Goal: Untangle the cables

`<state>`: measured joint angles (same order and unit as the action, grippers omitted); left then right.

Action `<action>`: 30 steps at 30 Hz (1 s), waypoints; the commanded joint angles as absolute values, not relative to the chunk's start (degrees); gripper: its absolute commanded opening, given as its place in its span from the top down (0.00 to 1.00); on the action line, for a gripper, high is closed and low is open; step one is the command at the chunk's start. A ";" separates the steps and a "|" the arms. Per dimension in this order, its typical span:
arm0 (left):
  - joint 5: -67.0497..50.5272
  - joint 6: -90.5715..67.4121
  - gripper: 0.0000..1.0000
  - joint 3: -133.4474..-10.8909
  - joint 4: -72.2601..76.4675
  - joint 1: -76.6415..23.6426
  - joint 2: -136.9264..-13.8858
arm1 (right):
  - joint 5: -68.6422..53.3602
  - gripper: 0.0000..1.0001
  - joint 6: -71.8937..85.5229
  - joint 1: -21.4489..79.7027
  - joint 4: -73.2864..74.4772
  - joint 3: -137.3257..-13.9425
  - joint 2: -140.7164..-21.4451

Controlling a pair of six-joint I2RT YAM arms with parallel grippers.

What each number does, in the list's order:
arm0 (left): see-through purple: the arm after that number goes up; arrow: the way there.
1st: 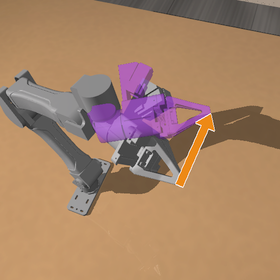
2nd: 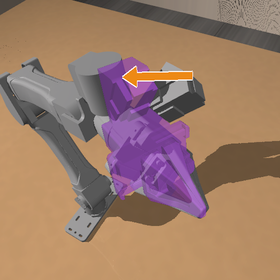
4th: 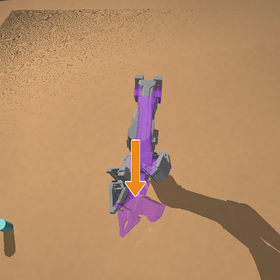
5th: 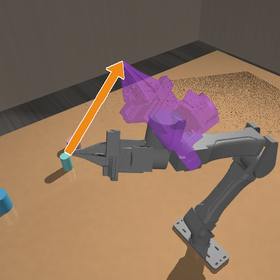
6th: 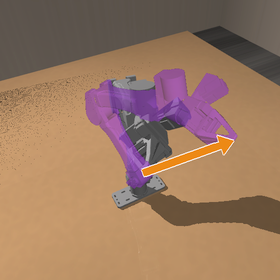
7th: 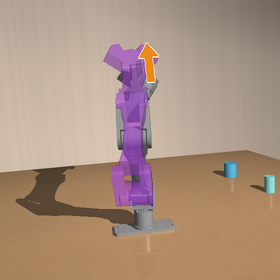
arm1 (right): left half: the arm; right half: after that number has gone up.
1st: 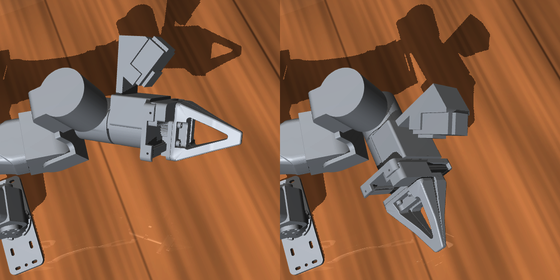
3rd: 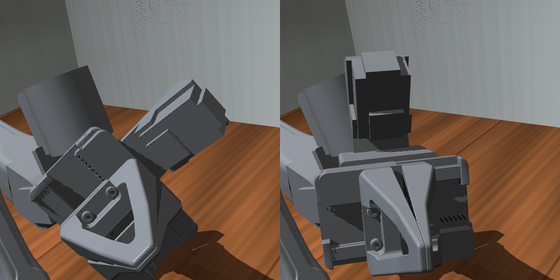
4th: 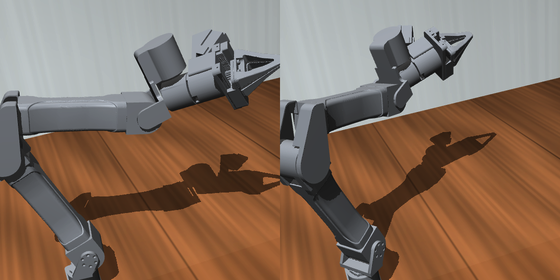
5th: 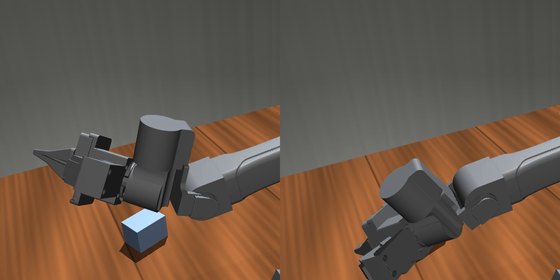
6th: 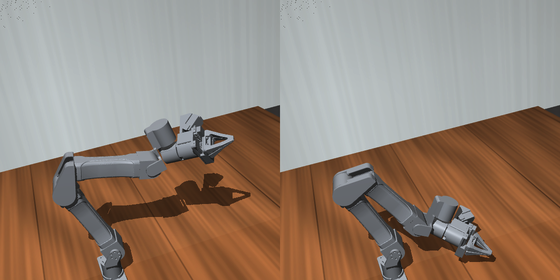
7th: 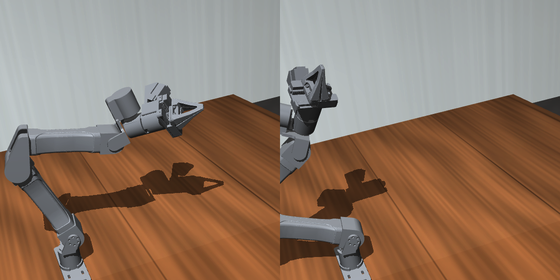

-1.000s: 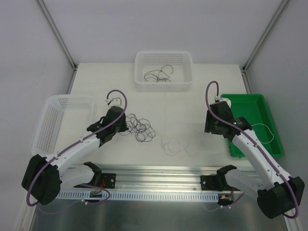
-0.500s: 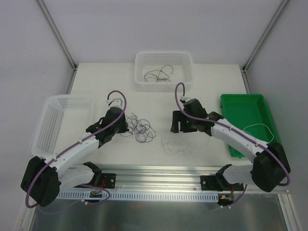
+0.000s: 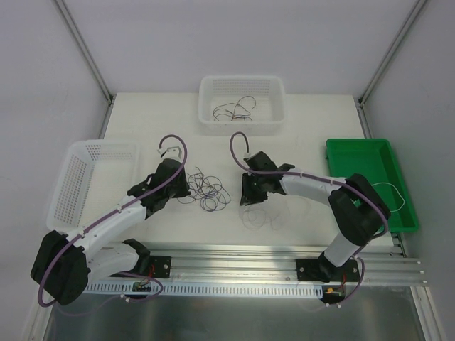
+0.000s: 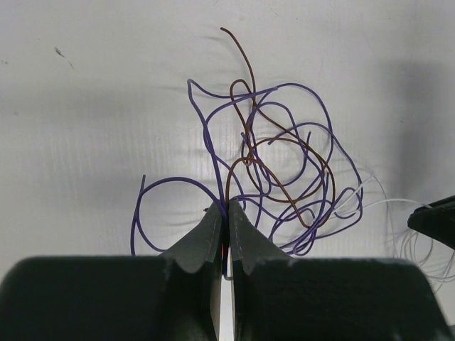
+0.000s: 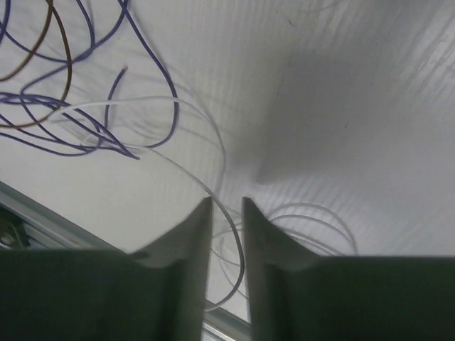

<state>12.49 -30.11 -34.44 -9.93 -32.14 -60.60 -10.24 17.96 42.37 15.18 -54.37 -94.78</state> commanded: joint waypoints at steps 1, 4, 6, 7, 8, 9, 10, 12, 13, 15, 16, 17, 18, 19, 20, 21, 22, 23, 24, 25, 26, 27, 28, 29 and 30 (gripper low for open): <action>13.53 -28.74 1.00 -33.66 -9.84 -31.46 -59.59 | -12.83 0.81 18.90 42.89 13.00 -56.51 -93.96; 14.59 -28.65 1.00 -33.14 -9.84 -31.38 -59.59 | -9.07 0.99 16.62 42.80 17.48 -57.39 -89.66; 15.20 -28.65 1.00 -32.61 -9.84 -31.46 -59.33 | -4.59 0.99 13.63 42.72 22.73 -59.31 -84.39; 16.08 -28.74 1.00 -32.35 -9.84 -31.46 -59.33 | -2.92 0.99 12.84 42.80 24.94 -60.02 -82.63; 16.43 -28.83 1.00 -32.17 -9.84 -31.46 -59.24 | 1.36 0.99 11.70 42.80 26.96 -60.90 -78.18; 16.87 -28.83 1.00 -31.82 -9.67 -31.46 -59.41 | 3.41 0.99 9.95 42.89 31.16 -63.26 -76.13; 17.31 -28.92 1.00 -31.73 -9.84 -31.46 -59.33 | 5.34 0.99 8.97 42.89 33.12 -64.41 -73.59; 17.66 -29.09 1.00 -31.47 -9.84 -31.46 -59.85 | 10.53 0.99 6.17 42.71 38.55 -67.40 -67.10; 18.01 -29.18 1.00 -31.38 -9.84 -31.46 -60.03 | 11.76 0.99 5.20 42.45 40.06 -70.37 -65.23; 18.02 -29.18 1.00 -31.55 -9.76 -31.46 -60.99 | 14.93 0.99 3.79 42.01 43.50 -73.11 -59.45; 18.19 -29.18 1.00 -31.64 -9.84 -31.46 -61.26 | 15.90 0.99 2.56 41.75 44.20 -76.08 -57.76; 18.19 -29.18 1.00 -31.64 -9.84 -31.46 -61.61 | 17.47 0.99 1.77 41.66 44.47 -77.16 -55.66; 18.11 -29.27 1.00 -31.81 -9.84 -31.38 -62.31 | 18.19 0.99 1.24 41.49 44.21 -78.30 -53.98; 17.84 -29.44 1.00 -31.90 -9.76 -31.46 -62.58 | 18.80 0.99 0.45 41.48 43.77 -79.01 -50.92; 17.23 -29.70 1.00 -32.17 -9.84 -31.38 -62.75 | 19.59 0.99 0.44 41.31 43.51 -80.49 -49.84; 16.88 -29.88 1.00 -32.25 -9.84 -31.46 -63.01 | 20.30 0.99 -1.30 41.31 43.59 -81.12 -49.14; 16.53 -29.97 1.00 -32.43 -9.84 -31.46 -63.02 | 21.35 0.99 -1.67 41.40 43.85 -81.47 -48.35; 16.00 -30.06 1.00 -32.52 -9.84 -31.38 -62.93 | 23.53 0.99 -2.02 41.31 43.94 -80.95 -48.17; 15.56 -30.06 1.00 -32.78 -9.76 -31.38 -62.49 | 24.86 0.99 -2.02 41.22 44.03 -80.25 -47.90; 15.56 -29.88 1.00 -32.96 -9.93 -31.38 -62.14 | 25.83 0.99 -1.93 41.13 43.95 -79.20 -47.73; 15.56 -29.80 1.00 -32.96 -9.76 -31.38 -61.36 | 27.06 0.99 -1.59 41.05 43.60 -78.15 -47.38; 16.17 -29.36 1.00 -32.78 -9.84 -31.46 -61.26 | 27.68 0.99 -1.32 40.87 43.51 -76.05 -47.03; 16.43 -29.18 1.00 -32.78 -9.93 -31.46 -61.17 | 28.47 0.99 -0.88 40.61 43.33 -74.98 -46.85; 16.70 -29.01 1.00 -32.78 -9.93 -31.46 -61.17 | 30.91 0.99 -0.62 40.52 42.46 -73.93 -45.80; 16.61 -28.92 1.00 -32.61 -10.02 -31.38 -61.26 | 32.16 0.99 -0.44 40.34 41.84 -71.22 -45.18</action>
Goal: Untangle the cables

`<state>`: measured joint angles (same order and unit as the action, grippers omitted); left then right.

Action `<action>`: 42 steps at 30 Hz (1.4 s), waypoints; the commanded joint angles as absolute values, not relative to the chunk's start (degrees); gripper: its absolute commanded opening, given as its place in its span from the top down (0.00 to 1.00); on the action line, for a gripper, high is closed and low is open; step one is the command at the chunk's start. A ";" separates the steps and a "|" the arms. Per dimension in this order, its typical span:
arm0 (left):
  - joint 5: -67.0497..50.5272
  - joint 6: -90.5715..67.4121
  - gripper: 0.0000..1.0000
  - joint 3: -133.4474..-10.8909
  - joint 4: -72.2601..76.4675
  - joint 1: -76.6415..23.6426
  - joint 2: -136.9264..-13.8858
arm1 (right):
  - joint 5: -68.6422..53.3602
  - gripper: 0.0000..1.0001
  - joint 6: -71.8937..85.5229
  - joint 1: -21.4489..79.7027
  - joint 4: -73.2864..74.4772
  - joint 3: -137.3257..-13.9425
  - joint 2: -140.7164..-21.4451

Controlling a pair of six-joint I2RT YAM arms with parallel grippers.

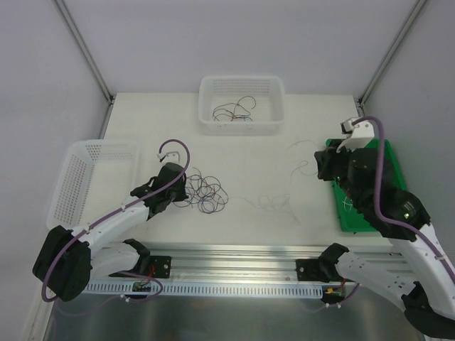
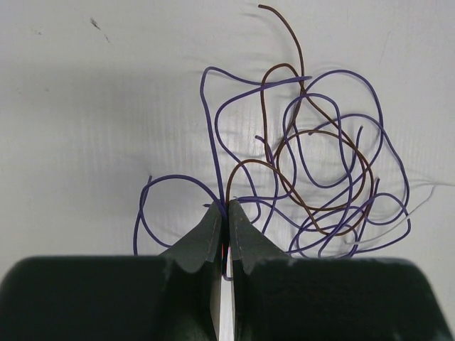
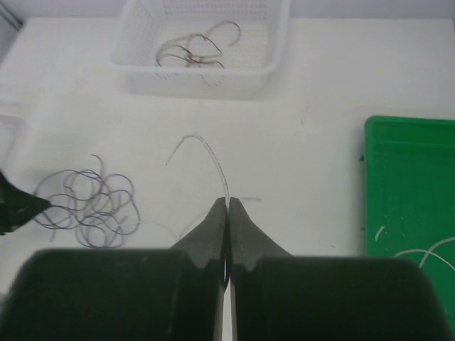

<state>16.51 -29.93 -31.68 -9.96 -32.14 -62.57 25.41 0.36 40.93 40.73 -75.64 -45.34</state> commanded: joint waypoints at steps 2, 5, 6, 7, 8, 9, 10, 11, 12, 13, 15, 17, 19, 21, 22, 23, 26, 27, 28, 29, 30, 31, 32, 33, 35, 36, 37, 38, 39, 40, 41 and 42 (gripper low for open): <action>15.04 -29.18 0.93 -32.61 -10.02 -31.38 -61.43 | 32.44 0.99 -0.18 39.20 42.27 -69.79 -45.09; 11.44 -29.27 0.72 -33.39 -9.84 -31.46 -61.09 | 29.90 0.99 1.41 38.58 43.33 -69.26 -45.88; 10.03 -27.88 0.55 -33.92 -9.58 -31.46 -60.91 | 29.01 0.99 1.58 38.58 43.24 -69.34 -46.31; 8.19 -27.08 0.46 -34.36 -9.41 -31.46 -60.73 | 28.05 0.99 1.41 38.58 43.24 -69.95 -46.41; 4.61 -26.03 0.38 -35.15 -8.97 -31.73 -60.12 | 26.30 0.99 1.32 38.67 43.50 -70.57 -46.84; 1.96 -23.84 0.32 -35.50 -8.01 -31.99 -59.68 | 25.41 0.99 1.14 38.67 43.59 -71.36 -47.11; -2.50 -22.69 0.22 -35.68 -5.56 -32.86 -59.33 | 24.18 0.99 0.97 38.58 43.94 -73.02 -48.07; -4.64 -21.54 0.16 -36.12 -3.88 -33.65 -58.80 | 23.47 0.99 0.88 38.58 44.55 -73.99 -48.42; -6.14 -18.66 0.11 -36.30 -2.39 -34.62 -58.71 | 22.77 0.99 0.88 38.67 44.65 -74.70 -48.86; -7.02 -17.15 0.08 -36.56 -0.02 -35.93 -58.88 | 22.07 0.99 0.62 38.58 44.74 -75.32 -49.39; -7.91 -11.88 0.07 -37.70 6.12 -40.76 -60.90 | 19.87 0.99 0.62 38.58 44.74 -76.64 -49.92; -12.19 -8.72 0.07 -38.14 10.35 -43.32 -64.59 | 17.32 0.99 0.35 38.58 44.47 -77.43 -50.01; -16.15 -8.44 0.09 -39.02 17.18 -43.77 -69.40 | 14.09 0.99 0.44 38.67 44.21 -77.87 -50.01; -19.93 -8.09 0.12 -40.25 20.47 -44.38 -72.93 | 11.79 0.99 -1.13 38.67 44.12 -78.40 -50.01; -20.56 -7.74 0.14 -42.26 21.96 -44.82 -76.26 | 9.86 0.99 -1.23 38.58 44.12 -78.57 -50.01; -21.35 -6.86 0.14 -43.49 22.32 -45.52 -77.85 | 9.23 0.99 -1.49 38.67 44.12 -78.84 -49.92; -24.78 -4.84 0.16 -47.80 24.51 -46.67 -84.18 | 6.25 0.99 -1.41 38.67 44.03 -79.45 -49.66; -27.05 -4.40 0.17 -48.68 25.57 -47.37 -85.77 | 5.46 0.99 -1.32 38.58 43.95 -79.71 -49.57; -28.11 -3.96 0.18 -50.26 26.45 -47.72 -88.65 | 4.14 0.99 -1.23 38.67 43.60 -79.89 -49.57; -29.26 -3.26 0.18 -51.06 27.33 -47.99 -90.07 | 3.70 0.99 -1.14 38.58 43.42 -79.81 -49.31; -30.31 -3.08 0.19 -51.85 28.81 -48.51 -91.48 | 3.26 0.99 -0.88 38.58 43.33 -79.89 -49.13; -31.71 -2.73 0.20 -53.51 29.26 -48.86 -93.84 | 2.38 0.99 -0.79 38.58 42.90 -79.89 -48.96; -32.51 -1.59 0.20 -54.31 29.62 -49.13 -94.82 | 1.94 0.99 -0.62 38.50 42.80 -79.63 -48.87; -33.13 -0.89 0.20 -54.93 30.32 -50.00 -95.88 | 1.59 0.99 -0.35 38.58 42.63 -79.45 -48.69; -34.54 1.73 0.21 -56.42 30.76 -50.62 -98.34 | 0.71 0.99 -0.18 38.58 42.28 -79.10 -48.60; -34.98 2.45 0.21 -56.86 30.94 -50.97 -99.05 | 0.53 0.99 -0.18 38.58 42.28 -79.01 -48.60; -35.24 3.16 0.21 -57.74 30.94 -51.32 -100.53 | 0.53 0.99 -0.09 38.58 42.01 -78.93 -48.60; -35.85 4.21 0.21 -58.18 30.94 -51.42 -101.24 | 0.01 0.99 -0.09 38.58 42.01 -78.93 -48.60; -36.21 4.65 0.22 -58.71 30.94 -51.50 -102.03 | -1.57 0.99 -0.17 38.58 42.01 -78.93 -48.52; -36.47 4.92 0.23 -59.58 30.94 -51.59 -103.52 | -2.19 0.99 -0.18 38.67 41.92 -78.84 -48.43; -36.82 5.36 0.24 -60.02 30.94 -51.59 -104.23 | -2.55 0.99 -0.09 38.58 41.75 -78.75 -48.25; -36.83 5.45 0.24 -60.55 30.94 -51.68 -105.02 | -2.98 0.99 1.22 38.58 41.66 -78.66 -48.16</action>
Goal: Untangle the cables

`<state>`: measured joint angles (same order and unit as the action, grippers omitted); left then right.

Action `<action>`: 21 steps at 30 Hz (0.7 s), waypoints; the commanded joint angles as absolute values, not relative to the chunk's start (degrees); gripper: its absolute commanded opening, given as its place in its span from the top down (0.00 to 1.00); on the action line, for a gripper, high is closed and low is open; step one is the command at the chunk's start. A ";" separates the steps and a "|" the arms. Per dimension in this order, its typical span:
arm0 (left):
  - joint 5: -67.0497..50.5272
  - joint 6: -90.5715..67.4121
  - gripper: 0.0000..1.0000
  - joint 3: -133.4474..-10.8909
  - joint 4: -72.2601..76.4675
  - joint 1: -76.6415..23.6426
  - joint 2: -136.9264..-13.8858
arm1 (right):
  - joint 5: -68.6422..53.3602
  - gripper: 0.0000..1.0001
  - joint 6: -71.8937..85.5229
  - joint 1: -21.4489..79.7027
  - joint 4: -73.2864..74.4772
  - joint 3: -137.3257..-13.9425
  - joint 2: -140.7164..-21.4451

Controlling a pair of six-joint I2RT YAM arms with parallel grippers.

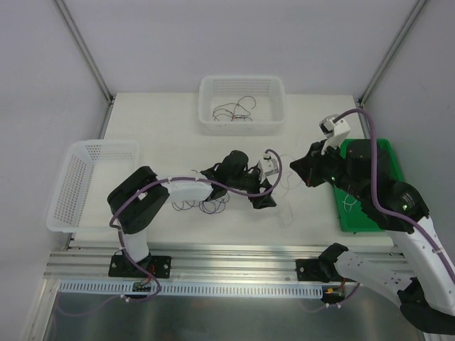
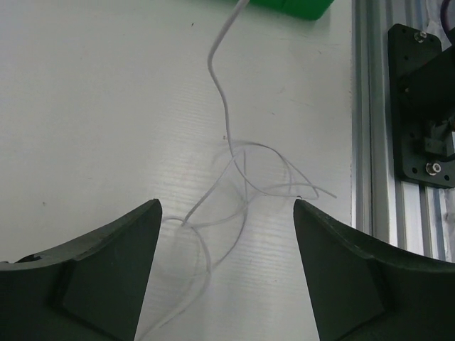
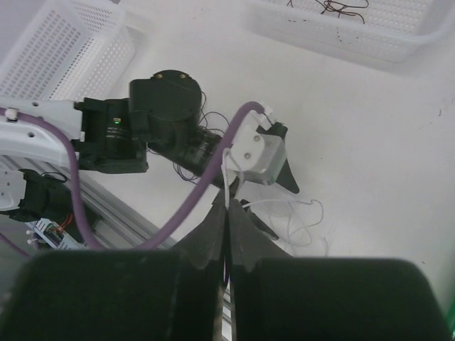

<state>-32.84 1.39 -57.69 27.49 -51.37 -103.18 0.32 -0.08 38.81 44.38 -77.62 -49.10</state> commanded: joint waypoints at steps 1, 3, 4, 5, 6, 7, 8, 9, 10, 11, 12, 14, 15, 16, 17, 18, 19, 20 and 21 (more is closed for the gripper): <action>-36.91 5.54 0.25 -61.60 31.02 -51.68 -106.68 | -3.25 0.99 1.40 38.58 41.57 -78.58 -47.82; -37.44 5.01 0.29 -62.66 31.20 -51.68 -108.27 | -3.51 0.99 1.84 38.58 41.31 -78.40 -47.38; -37.88 4.49 0.32 -63.54 31.46 -51.77 -109.67 | -3.52 0.99 1.93 38.58 41.40 -78.31 -47.20; -38.05 4.31 0.39 -63.89 31.64 -51.77 -110.30 | -3.52 0.99 2.11 38.58 41.40 -78.14 -46.85; -38.84 3.96 0.42 -64.16 31.90 -51.85 -110.82 | -3.52 0.99 2.02 38.67 41.48 -77.96 -46.67; -39.11 3.69 0.50 -64.33 32.17 -51.86 -111.44 | -3.25 0.99 2.02 38.58 41.57 -77.96 -46.58; -39.37 3.17 0.66 -64.25 32.52 -51.86 -111.62 | -2.90 0.99 2.02 38.58 41.75 -77.78 -46.23; -39.11 3.16 0.77 -64.07 32.43 -51.86 -111.45 | -2.55 0.99 1.85 38.67 41.92 -77.52 -46.06; -38.59 3.25 0.85 -63.29 32.52 -51.86 -110.84 | -1.68 0.99 1.67 38.67 42.36 -77.43 -45.88; -37.80 3.43 0.94 -62.59 32.52 -51.86 -110.22 | -1.06 0.99 1.50 38.67 42.71 -77.26 -45.62; -37.01 3.43 1.00 -61.80 32.43 -51.68 -109.43 | -0.45 0.99 1.15 38.58 43.24 -76.73 -45.18; -33.76 3.43 1.00 -59.16 32.17 -51.42 -106.45 | 3.33 0.99 0.88 38.58 43.77 -76.12 -44.39; -32.53 3.08 1.00 -58.19 31.73 -51.15 -105.39 | 4.82 0.99 0.88 38.67 44.12 -75.85 -43.51; -30.95 2.55 1.00 -56.44 31.12 -50.20 -103.21 | 7.97 0.99 0.79 38.58 44.90 -75.41 -43.07; -28.41 1.16 1.00 -55.64 30.24 -49.40 -102.05 | 9.56 0.99 0.70 38.58 45.52 -75.41 -42.54; -27.26 0.19 1.00 -54.85 29.19 -48.52 -100.82 | 11.32 0.99 0.70 38.67 46.14 -75.32 -42.10; -25.94 -2.61 1.00 -52.84 27.96 -46.25 -98.03 | 14.99 0.99 0.62 38.58 47.27 -75.50 -41.23; -22.27 -4.03 1.00 -51.69 27.08 -44.93 -96.43 | 16.94 0.99 0.62 38.58 47.81 -75.50 -40.70; -20.58 -5.52 1.00 -50.64 26.03 -43.61 -94.85 | 20.62 0.99 0.62 38.58 48.86 -75.50 -40.26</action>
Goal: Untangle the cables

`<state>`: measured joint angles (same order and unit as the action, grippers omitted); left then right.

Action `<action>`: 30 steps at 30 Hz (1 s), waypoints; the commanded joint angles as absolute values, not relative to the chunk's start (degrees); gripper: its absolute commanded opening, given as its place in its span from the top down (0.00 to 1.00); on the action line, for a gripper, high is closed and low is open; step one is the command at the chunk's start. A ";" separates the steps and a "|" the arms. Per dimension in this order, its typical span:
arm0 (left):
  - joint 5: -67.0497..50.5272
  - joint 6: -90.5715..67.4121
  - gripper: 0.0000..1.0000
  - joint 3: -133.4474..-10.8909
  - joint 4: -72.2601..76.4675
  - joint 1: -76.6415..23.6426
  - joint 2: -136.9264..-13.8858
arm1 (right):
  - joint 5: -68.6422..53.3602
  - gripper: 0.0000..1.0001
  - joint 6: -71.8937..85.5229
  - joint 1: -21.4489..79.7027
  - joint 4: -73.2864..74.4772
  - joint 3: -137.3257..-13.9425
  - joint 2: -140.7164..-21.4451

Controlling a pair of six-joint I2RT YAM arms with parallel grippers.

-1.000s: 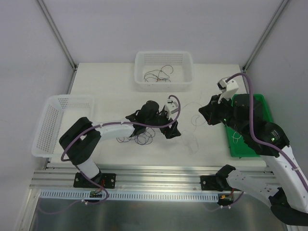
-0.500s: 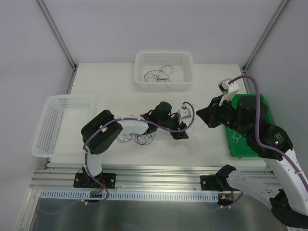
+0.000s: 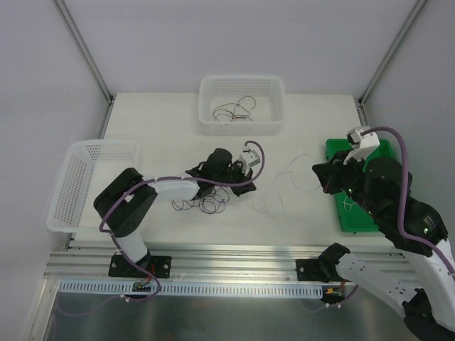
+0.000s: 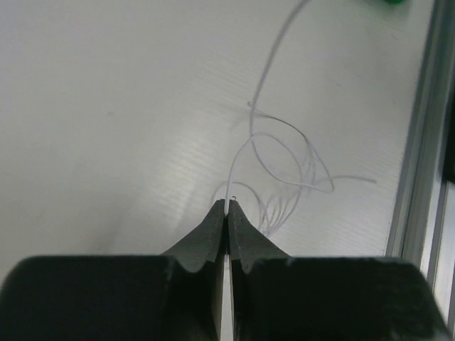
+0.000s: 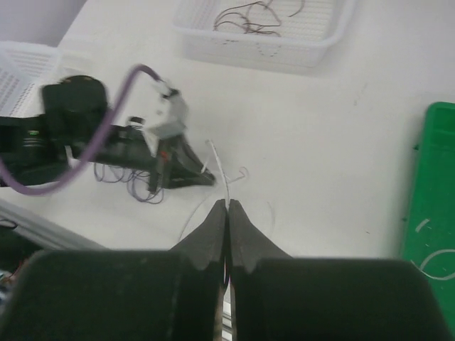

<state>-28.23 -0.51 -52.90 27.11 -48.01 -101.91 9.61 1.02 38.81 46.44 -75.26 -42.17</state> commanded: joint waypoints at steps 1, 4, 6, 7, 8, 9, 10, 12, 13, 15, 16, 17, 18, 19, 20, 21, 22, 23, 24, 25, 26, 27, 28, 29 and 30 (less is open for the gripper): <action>-19.00 -8.06 1.00 -48.88 22.88 -41.85 -91.61 | 22.31 0.99 0.53 38.67 49.30 -75.50 -39.47; -12.15 -10.01 1.00 -45.98 16.03 -36.57 -84.06 | 28.20 0.99 0.44 38.58 51.32 -75.32 -38.76; -5.14 -10.72 1.00 -45.18 11.98 -33.93 -80.35 | 31.70 0.99 0.44 38.67 52.72 -75.15 -38.50; -3.44 -11.68 1.00 -45.09 10.13 -33.06 -77.03 | 32.77 0.99 0.70 38.67 53.17 -75.06 -38.50; -2.21 -12.21 1.00 -45.00 6.54 -32.00 -75.43 | 33.57 0.99 0.79 38.67 53.35 -74.88 -38.32; -0.37 -12.65 1.00 -44.83 5.11 -30.51 -72.36 | 34.71 0.99 1.14 38.58 53.61 -74.45 -38.15; 0.00 -13.35 1.00 -44.74 4.05 -29.89 -70.94 | 34.98 0.99 1.32 38.67 53.53 -74.18 -38.06; 1.76 -13.36 1.00 -45.08 1.24 -29.53 -67.78 | 34.37 0.99 1.23 38.58 52.83 -73.31 -38.32; 1.84 -13.45 1.00 -45.35 0.27 -29.62 -67.07 | 34.37 0.99 1.14 38.67 52.56 -73.13 -38.58; 2.55 -13.97 1.00 -46.14 -4.02 -29.44 -65.66 | 36.11 0.99 1.06 38.67 52.91 -72.78 -40.24; 3.16 -14.67 1.00 -46.23 -5.09 -29.36 -63.57 | 37.43 0.99 1.05 38.50 53.17 -72.16 -40.86; 3.16 -15.03 1.00 -46.06 -5.71 -29.18 -62.15 | 38.83 0.99 1.32 38.41 53.70 -71.90 -41.83; 3.16 -15.46 1.00 -45.62 -6.67 -28.92 -60.49 | 41.02 0.99 1.49 38.15 54.83 -71.55 -42.53; 3.69 -16.51 1.00 -45.44 -7.03 -28.05 -56.73 | 41.91 0.99 2.28 37.62 55.28 -70.76 -43.58; 4.21 -16.96 1.00 -45.18 -7.64 -27.52 -54.78 | 42.53 0.99 2.46 37.27 55.46 -70.06 -43.94; 5.00 -17.83 1.00 -45.52 -9.65 -26.20 -51.19 | 43.32 0.99 3.07 36.74 55.63 -69.53 -44.21; 5.97 -18.10 1.00 -46.05 -11.32 -25.67 -49.76 | 43.33 0.99 3.08 35.43 55.63 -68.13 -44.38; 8.85 -18.19 1.00 -46.66 -12.99 -25.23 -48.53 | 42.90 0.99 3.34 34.55 55.55 -67.51 -44.56; 10.18 -18.11 1.00 -48.58 -14.66 -24.79 -46.95 | 41.50 0.99 3.25 33.67 55.11 -66.72 -44.73; 11.67 -17.58 1.00 -49.73 -18.07 -24.61 -46.50 | 40.35 0.99 3.25 31.14 54.76 -66.01 -45.00; 13.26 -17.14 1.00 -50.79 -19.41 -24.26 -46.06 | 39.12 0.99 3.16 29.81 54.32 -64.53 -45.26; 13.88 -16.79 1.00 -52.71 -20.73 -24.08 -45.45 | 36.50 0.99 2.82 28.49 53.36 -63.64 -45.35; 13.97 -16.09 1.00 -53.69 -21.53 -24.00 -45.27 | 35.17 0.99 2.64 27.17 52.74 -62.76 -45.53; 13.97 -15.82 1.00 -54.57 -23.01 -23.73 -45.09 | 33.94 0.99 2.46 24.81 52.21 -61.19 -46.05; 13.89 -15.47 1.00 -56.49 -23.46 -23.56 -44.65 | 32.01 0.99 2.37 23.74 51.51 -60.56 -46.32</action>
